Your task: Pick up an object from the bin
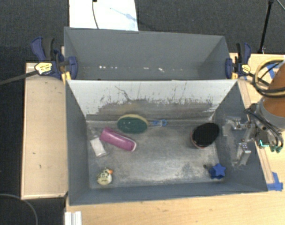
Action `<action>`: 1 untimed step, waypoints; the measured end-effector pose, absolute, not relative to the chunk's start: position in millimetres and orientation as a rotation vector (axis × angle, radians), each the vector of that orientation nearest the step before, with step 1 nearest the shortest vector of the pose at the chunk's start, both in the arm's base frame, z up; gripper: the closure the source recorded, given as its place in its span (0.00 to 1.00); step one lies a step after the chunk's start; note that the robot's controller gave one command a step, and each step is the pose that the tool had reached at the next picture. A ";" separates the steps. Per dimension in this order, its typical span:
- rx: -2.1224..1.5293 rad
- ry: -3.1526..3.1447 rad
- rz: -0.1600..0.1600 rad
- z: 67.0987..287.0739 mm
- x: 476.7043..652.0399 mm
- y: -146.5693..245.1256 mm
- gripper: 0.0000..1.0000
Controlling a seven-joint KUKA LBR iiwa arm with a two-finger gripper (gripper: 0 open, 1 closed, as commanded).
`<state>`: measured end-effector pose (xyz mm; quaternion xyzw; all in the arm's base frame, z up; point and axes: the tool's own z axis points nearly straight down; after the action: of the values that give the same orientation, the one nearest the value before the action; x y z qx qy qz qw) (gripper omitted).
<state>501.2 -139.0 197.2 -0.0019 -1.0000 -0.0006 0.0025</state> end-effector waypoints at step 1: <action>-0.193 -3.142 0.001 231.3 511.8 -150.9 0.00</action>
Offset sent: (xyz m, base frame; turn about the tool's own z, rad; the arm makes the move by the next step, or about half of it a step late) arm 0.0091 -0.0116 0.0325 0.1182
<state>511.8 -150.9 231.3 -0.0613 -0.9981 0.0004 -0.0033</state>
